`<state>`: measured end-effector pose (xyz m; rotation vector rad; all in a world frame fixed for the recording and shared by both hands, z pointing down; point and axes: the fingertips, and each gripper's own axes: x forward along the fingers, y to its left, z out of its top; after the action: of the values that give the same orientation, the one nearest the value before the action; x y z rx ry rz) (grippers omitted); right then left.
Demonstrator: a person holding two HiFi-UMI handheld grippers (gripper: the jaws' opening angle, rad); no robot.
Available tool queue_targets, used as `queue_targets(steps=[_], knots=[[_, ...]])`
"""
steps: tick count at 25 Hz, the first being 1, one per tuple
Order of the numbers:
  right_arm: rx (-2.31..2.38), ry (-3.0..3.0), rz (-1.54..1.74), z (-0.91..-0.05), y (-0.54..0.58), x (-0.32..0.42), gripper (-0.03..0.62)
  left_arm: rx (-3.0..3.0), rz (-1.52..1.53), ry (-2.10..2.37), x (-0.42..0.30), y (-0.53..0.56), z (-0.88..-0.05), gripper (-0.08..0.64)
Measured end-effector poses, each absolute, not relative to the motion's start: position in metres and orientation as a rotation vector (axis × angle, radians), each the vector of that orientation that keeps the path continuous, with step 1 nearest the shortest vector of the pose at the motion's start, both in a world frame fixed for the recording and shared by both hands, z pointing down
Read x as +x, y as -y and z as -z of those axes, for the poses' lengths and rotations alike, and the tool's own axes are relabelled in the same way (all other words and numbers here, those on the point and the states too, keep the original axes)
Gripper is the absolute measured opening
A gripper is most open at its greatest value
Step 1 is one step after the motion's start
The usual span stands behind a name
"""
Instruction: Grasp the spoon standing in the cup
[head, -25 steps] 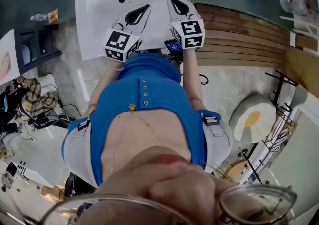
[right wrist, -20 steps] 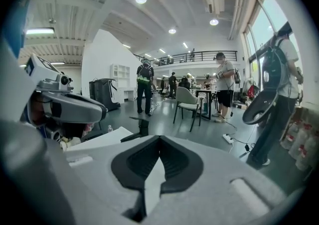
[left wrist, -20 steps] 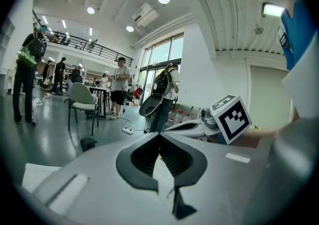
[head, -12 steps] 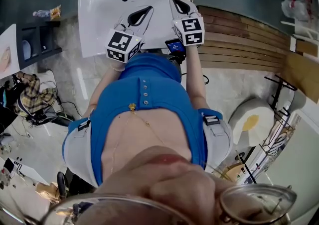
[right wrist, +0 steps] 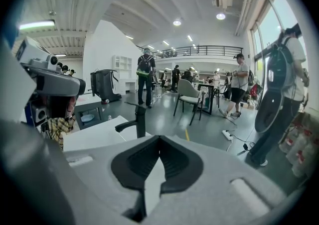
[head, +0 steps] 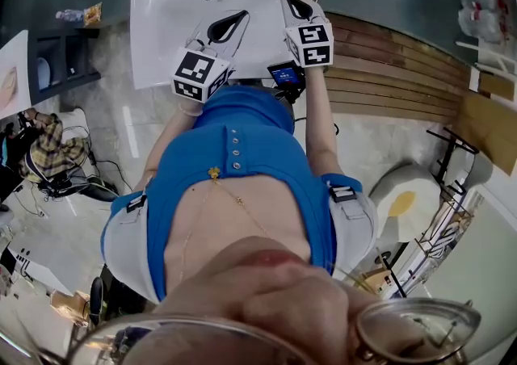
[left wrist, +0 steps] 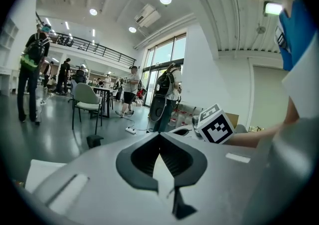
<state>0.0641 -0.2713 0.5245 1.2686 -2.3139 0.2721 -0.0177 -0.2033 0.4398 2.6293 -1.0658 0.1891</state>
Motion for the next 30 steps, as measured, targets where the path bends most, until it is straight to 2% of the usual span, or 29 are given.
queue_targets(steps=[30], knots=[[1.212,2.206,-0.245,-0.563,0.311,0.085,0.0,2.586,-0.19,1.125,-0.033,0.196,-0.446,0.0]])
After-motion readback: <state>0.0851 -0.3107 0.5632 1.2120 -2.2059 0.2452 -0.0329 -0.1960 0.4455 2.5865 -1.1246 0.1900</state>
